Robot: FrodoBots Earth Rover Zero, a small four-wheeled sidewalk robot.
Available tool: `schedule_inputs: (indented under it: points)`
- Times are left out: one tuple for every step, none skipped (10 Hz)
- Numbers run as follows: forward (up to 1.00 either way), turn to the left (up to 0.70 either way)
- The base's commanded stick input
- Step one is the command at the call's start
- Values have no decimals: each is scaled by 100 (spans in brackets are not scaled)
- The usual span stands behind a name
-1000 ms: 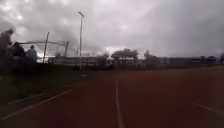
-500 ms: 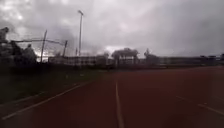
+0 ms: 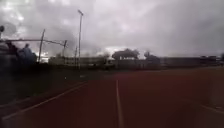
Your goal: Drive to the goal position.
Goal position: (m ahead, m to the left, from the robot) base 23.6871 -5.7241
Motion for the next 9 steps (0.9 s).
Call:
schedule_inputs:
  points:
    - [50,0]
    - [50,0]
    - [50,0]
    - [50,0]
    - [50,0]
    - [50,0]
    - [50,0]
    - [50,0]
    - [50,0]
